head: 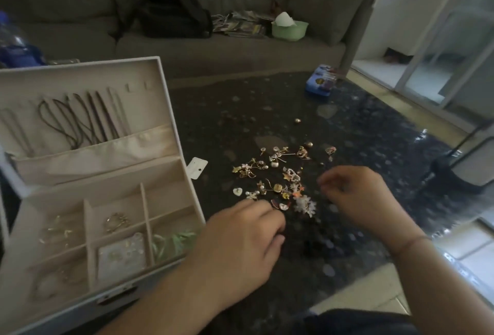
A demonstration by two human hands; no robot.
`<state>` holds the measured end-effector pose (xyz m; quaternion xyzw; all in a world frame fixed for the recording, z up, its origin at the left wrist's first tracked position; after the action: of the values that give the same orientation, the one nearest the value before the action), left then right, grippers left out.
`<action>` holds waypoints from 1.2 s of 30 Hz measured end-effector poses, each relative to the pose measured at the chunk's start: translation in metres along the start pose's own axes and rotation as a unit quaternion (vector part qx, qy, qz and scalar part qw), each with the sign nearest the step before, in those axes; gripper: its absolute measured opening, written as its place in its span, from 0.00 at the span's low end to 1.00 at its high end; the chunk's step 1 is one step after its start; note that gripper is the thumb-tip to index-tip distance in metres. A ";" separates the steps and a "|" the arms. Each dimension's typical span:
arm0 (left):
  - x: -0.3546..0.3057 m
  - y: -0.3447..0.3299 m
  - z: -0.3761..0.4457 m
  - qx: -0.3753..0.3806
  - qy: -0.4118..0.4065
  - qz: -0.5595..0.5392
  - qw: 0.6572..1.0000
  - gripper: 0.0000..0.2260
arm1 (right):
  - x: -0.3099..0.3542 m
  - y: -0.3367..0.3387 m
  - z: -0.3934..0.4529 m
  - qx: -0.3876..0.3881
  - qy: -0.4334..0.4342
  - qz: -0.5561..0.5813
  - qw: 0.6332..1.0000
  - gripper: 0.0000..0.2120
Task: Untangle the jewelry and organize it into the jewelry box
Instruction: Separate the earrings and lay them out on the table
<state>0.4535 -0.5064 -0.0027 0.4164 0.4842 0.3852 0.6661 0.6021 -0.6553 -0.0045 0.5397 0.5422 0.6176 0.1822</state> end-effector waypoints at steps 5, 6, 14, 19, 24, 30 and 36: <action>-0.017 -0.045 0.039 0.010 0.030 0.025 0.999 0.02 | -0.038 -0.012 -0.006 0.093 -0.035 -0.017 0.995 0.08; -0.015 -0.049 0.043 0.002 0.050 0.024 0.998 0.02 | -0.040 -0.017 -0.005 0.091 -0.044 -0.017 0.995 0.05; -0.005 -0.067 0.051 0.000 0.120 0.017 0.993 0.03 | -0.026 -0.039 0.002 0.046 -0.025 -0.043 0.998 0.11; -0.002 -0.070 0.047 -0.039 0.110 0.013 0.993 0.02 | -0.025 -0.040 0.004 0.056 -0.020 -0.039 0.997 0.07; -0.004 -0.064 0.040 -0.079 0.093 -0.025 0.992 0.02 | -0.031 -0.025 0.001 0.043 -0.006 -0.030 0.999 0.05; 0.001 -0.043 0.041 -0.139 0.083 -0.114 0.980 0.04 | -0.026 -0.003 -0.007 -0.017 0.085 -0.068 0.994 0.07; 0.005 -0.038 0.063 -0.054 0.121 -0.432 0.892 0.08 | -0.004 0.009 -0.022 -0.062 0.215 0.032 0.974 0.11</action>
<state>0.5199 -0.5271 -0.0278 0.0796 0.6714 0.1324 0.7248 0.5875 -0.6722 0.0048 0.3993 0.5118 0.7570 0.0750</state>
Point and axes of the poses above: each hand's wrist, its own z-axis towards the middle knuckle, its own y-axis out of the back of the hand, x = y × z, the point moved 7 cm from there along z, towards the middle knuckle, and after that the axes turned 11 degrees about x, right-handed, at the moved point
